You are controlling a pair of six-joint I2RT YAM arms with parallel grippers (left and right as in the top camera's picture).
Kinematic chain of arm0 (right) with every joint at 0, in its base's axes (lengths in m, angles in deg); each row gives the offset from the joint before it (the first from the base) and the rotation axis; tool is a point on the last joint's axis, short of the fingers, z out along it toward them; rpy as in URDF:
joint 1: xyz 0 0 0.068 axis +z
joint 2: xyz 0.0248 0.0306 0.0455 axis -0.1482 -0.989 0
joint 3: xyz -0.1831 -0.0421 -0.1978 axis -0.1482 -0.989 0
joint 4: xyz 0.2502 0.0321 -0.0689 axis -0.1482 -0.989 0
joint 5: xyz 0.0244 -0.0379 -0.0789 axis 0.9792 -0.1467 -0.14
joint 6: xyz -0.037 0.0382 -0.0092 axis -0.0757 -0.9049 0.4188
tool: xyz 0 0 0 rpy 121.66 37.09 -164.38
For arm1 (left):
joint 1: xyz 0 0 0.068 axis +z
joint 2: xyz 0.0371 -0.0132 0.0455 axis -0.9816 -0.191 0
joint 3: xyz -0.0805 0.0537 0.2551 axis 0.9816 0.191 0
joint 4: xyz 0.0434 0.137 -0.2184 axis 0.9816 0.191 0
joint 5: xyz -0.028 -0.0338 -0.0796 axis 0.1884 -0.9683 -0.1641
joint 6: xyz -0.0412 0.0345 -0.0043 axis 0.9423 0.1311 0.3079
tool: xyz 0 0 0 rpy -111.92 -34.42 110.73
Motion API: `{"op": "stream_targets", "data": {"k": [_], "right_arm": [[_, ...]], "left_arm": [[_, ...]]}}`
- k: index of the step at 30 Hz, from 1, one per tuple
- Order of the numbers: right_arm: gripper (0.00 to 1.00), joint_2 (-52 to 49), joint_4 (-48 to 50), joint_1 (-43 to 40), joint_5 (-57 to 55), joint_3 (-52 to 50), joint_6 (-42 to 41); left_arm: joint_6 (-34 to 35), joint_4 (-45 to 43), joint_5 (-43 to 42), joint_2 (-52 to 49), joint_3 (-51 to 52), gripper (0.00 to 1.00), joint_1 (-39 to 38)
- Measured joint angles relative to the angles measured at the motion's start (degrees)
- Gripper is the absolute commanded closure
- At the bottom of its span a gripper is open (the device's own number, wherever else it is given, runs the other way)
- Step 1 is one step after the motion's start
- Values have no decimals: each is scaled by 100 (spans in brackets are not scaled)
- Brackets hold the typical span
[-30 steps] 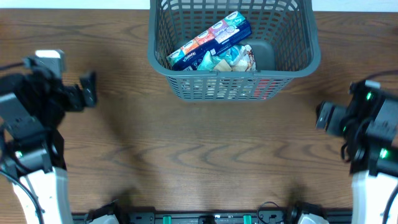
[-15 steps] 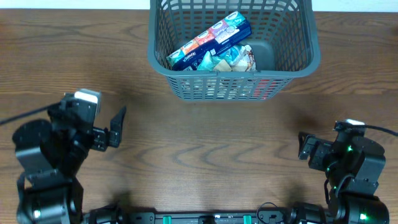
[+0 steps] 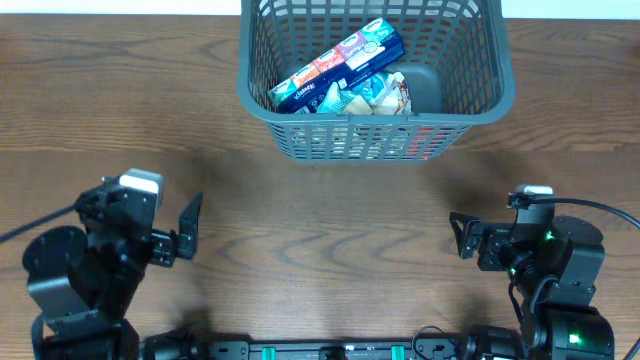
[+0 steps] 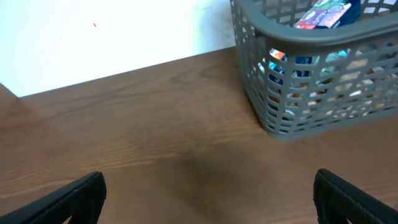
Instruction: Pack container
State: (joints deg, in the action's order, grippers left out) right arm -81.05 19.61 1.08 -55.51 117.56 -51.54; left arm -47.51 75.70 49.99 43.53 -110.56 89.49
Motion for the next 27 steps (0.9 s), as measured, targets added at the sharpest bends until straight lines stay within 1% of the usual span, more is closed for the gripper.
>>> {"op": "stream_targets", "data": {"k": [4, 9, 13, 19, 27], "right_arm": [[1, 2, 160, 85, -37, -326, -133], [1, -11, 461, 149, -96, -671, -232], [1, -9, 649, 149, -116, -684, -267], [1, -9, 647, 146, -81, -686, -315], [1, -9, 614, 149, 317, -686, -358]], "left_arm": [[28, 184, -2, 214, 151, 1, -61], [72, 474, 2, 214, 173, 1, -61], [109, 595, 2, 214, 175, 1, -61], [127, 619, 2, 214, 175, 1, -61], [129, 619, 2, 214, 175, 1, -61]]}}
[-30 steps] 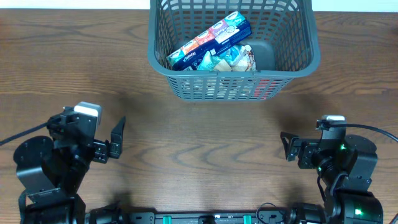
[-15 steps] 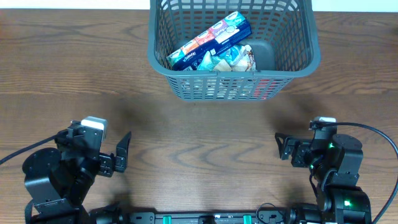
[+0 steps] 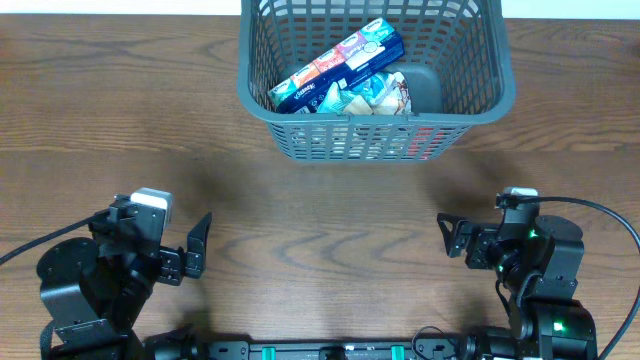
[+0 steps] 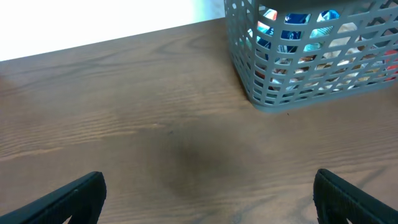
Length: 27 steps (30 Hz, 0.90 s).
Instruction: Pack container
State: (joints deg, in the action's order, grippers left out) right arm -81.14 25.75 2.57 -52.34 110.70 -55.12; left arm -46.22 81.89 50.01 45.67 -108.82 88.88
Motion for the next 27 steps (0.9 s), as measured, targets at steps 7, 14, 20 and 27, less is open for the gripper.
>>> {"op": "stream_targets", "data": {"k": [7, 14, 20, 27], "right_arm": [[1, 0, -44, 0, 807, 0, -39], [1, 0, 713, 0, 868, -9, 269], [1, 17, 1886, 101, 817, -11, 1412], [1, 409, 2304, 173, 710, -33, 2671]], "left_arm": [[0, 0, 0, 0, 0, 1, 0], [0, 0, 2, 0, 0, 1, 0], [0, 0, 17, 0, 2, 1, 0], [0, 4, 17, 0, 2, 1, 0]]}}
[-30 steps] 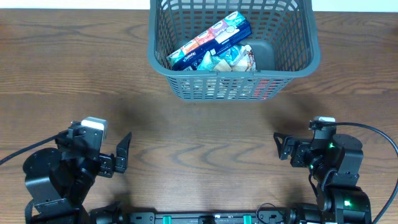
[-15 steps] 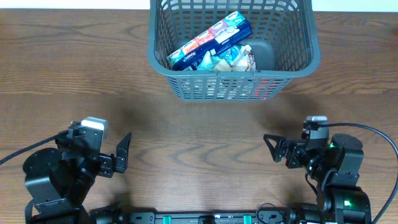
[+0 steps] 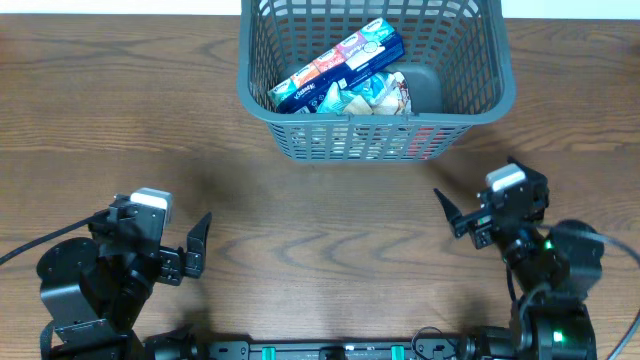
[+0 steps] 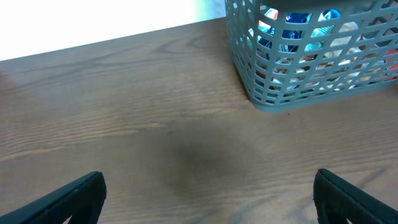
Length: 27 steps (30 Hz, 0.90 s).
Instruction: Pack container
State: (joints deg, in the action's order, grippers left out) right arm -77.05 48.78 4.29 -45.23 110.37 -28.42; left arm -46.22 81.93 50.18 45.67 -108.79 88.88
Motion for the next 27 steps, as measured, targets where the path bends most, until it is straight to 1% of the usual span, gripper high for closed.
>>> {"op": "stream_targets", "data": {"k": [4, 8, 10, 17, 27], "right_arm": [[1, 774, 28, 0, -17, -177, 428], [1, 1497, 142, 2, -72, -514, 542], [1, 1735, 293, 24, -208, -708, 382], [1, 2315, 796, 409, -1080, -1464, -627], [1, 2754, 1692, 734, -1602, -2420, -1150]], "left_arm": [[0, -4, 0, 0, 0, 1, 0], [0, 0, 0, 0, 0, 1, 0], [0, -2, 0, 0, 0, 1, 0], [0, -2, 0, 0, 0, 1, 0], [0, -2, 0, 0, 0, 2, 0]]}}
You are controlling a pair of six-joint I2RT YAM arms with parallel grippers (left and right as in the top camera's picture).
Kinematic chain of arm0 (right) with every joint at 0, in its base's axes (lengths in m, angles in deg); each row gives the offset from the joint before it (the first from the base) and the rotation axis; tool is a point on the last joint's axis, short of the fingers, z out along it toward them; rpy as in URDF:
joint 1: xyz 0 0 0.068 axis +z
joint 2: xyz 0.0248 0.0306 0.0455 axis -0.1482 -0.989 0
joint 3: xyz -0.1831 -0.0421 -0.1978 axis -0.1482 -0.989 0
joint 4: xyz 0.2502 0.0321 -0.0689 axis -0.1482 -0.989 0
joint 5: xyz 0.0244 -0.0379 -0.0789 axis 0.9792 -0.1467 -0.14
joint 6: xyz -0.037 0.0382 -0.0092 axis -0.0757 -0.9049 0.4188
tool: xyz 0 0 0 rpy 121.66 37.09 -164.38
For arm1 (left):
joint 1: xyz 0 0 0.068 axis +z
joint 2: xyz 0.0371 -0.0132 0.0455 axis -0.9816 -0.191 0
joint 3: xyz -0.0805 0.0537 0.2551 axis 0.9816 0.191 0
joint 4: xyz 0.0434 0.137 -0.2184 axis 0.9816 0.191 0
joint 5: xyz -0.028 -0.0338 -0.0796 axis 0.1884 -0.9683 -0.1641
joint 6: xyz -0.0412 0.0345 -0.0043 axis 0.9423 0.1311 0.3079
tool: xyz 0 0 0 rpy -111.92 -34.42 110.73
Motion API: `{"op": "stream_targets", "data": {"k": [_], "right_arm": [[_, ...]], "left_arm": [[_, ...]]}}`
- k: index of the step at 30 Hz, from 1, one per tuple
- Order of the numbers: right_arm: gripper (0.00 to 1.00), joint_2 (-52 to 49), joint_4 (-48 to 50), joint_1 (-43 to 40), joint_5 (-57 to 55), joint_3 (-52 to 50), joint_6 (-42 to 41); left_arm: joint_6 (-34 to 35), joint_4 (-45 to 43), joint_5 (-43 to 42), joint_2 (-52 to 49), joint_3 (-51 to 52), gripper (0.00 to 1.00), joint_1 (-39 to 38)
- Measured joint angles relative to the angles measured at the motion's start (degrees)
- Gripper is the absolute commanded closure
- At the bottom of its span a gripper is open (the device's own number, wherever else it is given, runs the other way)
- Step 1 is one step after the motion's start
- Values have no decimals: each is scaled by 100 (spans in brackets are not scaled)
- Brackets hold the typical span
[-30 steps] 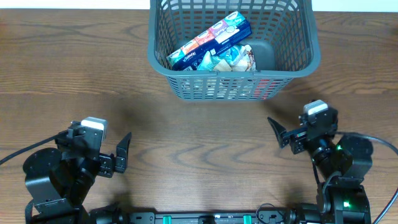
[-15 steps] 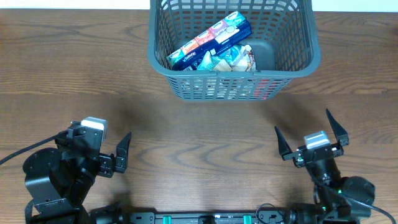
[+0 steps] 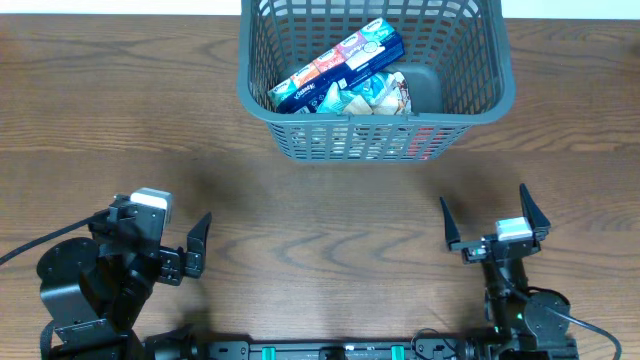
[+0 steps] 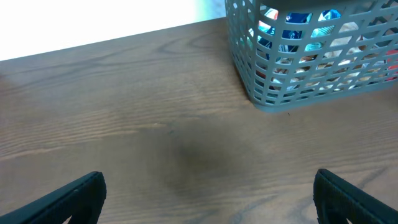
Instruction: Pack container
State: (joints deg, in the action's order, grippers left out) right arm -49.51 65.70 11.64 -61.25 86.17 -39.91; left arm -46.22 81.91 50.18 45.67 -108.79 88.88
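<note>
A grey mesh basket (image 3: 375, 130) stands at the far middle of the wooden table. Inside it lie a blue box (image 3: 340, 62) and some crinkly packets (image 3: 378, 92). The left wrist view shows the basket (image 4: 255, 93) at its upper right, with blue and white packaging behind the mesh. My left gripper (image 3: 160, 240) sits at the near left, open and holding nothing; its dark fingertips (image 4: 74, 196) frame bare wood. At the near right, my right gripper (image 3: 492, 222) is open wide with nothing between its fingers, pointing towards the basket.
A black rail (image 3: 330, 350) with teal marks runs along the table's near edge between the two arm bases. Cables trail from each arm. A white surface (image 4: 93, 25) lies past the table's far edge.
My right arm has drawn back towards the near edge and now points its spread fingers straight at the basket. The left arm and the basket's contents are unchanged.
At first my left gripper was raised, looking over the basket's rim, with my right arm at the near right. Then the left sat lower and nearer and has stayed there. The right arm stood differently at each moment and is now folded back. Both stayed open throughout.
</note>
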Motion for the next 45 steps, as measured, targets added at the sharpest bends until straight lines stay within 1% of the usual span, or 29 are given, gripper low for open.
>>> {"op": "stream_targets", "data": {"k": [11, 15, 19, 45], "right_arm": [[1, 15, 284, 52, -374, -623, -286], [1, 22, 90, 52, -442, -748, -310], [1, 28, -109, 52, -522, -758, -417], [1, 26, -109, 52, -610, -758, -708]], "left_arm": [[0, 0, 0, 0, 0, 1, 0], [0, 0, 0, 0, 0, 1, 0], [0, 0, 0, 0, 0, 1, 0], [0, 0, 0, 0, 0, 1, 0]]}}
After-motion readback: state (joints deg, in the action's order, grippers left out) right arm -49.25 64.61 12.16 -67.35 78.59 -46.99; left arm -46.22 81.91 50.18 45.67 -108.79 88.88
